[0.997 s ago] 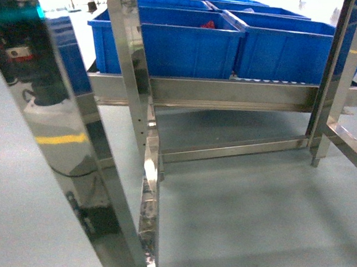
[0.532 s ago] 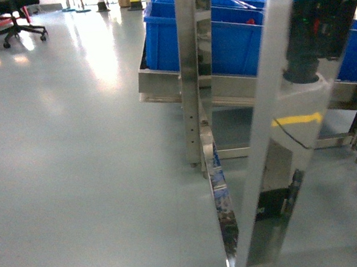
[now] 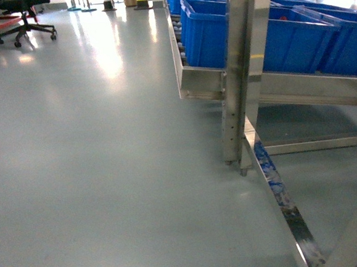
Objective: Pick capacitor and pack into box
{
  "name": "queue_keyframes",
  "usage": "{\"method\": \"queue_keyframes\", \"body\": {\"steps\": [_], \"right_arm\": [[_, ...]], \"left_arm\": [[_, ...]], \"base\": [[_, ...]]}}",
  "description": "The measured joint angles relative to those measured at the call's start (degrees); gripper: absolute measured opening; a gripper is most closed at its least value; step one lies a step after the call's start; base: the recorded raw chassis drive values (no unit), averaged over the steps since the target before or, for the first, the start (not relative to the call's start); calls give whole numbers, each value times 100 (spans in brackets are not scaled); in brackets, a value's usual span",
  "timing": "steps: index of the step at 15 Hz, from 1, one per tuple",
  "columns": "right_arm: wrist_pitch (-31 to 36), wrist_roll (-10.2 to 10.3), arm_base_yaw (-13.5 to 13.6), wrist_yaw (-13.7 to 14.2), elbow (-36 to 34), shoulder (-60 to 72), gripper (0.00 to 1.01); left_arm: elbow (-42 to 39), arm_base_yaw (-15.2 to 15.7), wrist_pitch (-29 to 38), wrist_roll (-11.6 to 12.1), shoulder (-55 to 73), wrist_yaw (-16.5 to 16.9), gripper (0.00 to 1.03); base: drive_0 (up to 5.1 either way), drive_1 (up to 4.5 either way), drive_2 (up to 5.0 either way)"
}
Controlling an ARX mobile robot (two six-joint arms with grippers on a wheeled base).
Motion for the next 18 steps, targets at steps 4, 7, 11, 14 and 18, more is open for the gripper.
{"method": "queue_keyframes", "body": {"steps": [4, 7, 11, 14, 18], "right_arm": [[2, 0, 0, 0, 0, 0, 98], [-15, 0, 0, -2, 0, 0, 98], [-15, 0, 0, 0, 0, 0, 98], [4, 0, 0, -2, 0, 0, 98], [-11, 0, 0, -2, 0, 0, 98]], "left_arm": [[0, 0, -2, 0, 0, 2, 44], [0, 0, -7, 0, 0, 9, 44], [0, 0, 11, 0, 0, 17, 44], [0, 0, -7, 0, 0, 17, 44], [0, 0, -9, 0, 0, 15, 44]], "base": [[-501, 245, 245], [-500, 245, 245], [-505, 241, 241], [-502, 242, 242], [-491, 250, 250]]}}
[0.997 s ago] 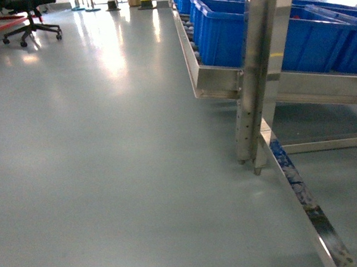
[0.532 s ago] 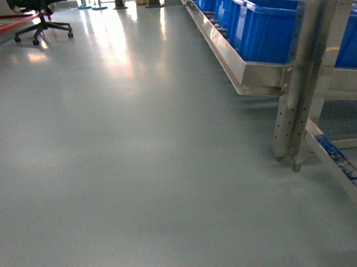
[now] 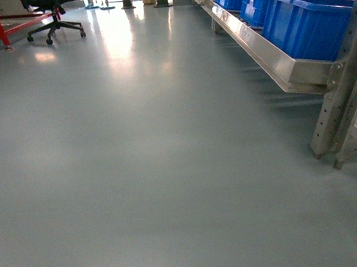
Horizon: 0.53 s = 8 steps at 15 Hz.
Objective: Pick capacitor and pack into box
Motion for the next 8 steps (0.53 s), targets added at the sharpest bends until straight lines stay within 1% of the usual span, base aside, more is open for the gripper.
{"method": "queue_keyframes", "body": {"steps": [8], "right_arm": [[-7, 0, 0, 0, 0, 0, 98]], "left_arm": [[0, 0, 9, 0, 0, 0, 44]], "base": [[-495, 246, 246]]}}
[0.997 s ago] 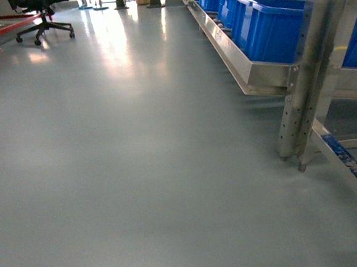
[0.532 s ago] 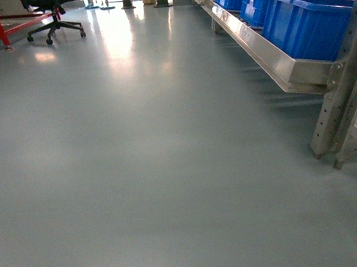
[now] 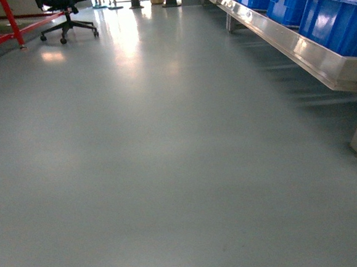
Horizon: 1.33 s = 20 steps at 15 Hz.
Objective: Pick capacitor and pack into box
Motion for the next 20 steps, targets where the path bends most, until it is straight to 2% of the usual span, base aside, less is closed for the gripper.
{"method": "queue_keyframes", "body": {"steps": [9, 20], "right_arm": [[7, 0, 0, -2, 0, 0, 98], [0, 0, 0, 0, 0, 0, 98]], "left_arm": [[0, 0, -7, 0, 0, -2, 44], [0, 0, 11, 0, 0, 0, 44]], "base": [[-471, 160, 342], [-500, 242, 242]]}}
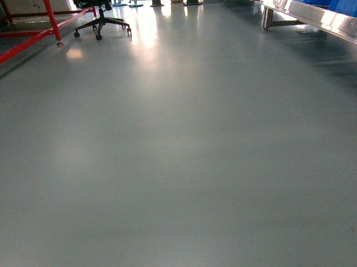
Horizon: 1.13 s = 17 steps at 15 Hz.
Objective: Pick capacitor and pack into box
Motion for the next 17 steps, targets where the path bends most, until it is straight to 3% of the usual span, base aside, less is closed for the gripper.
{"method": "queue_keyframes", "body": {"steps": [17], "right_arm": [[15, 0, 0, 0, 0, -2, 98]], "left_arm": [[0, 0, -7, 0, 0, 0, 44]], "base": [[-496, 249, 249]]}}
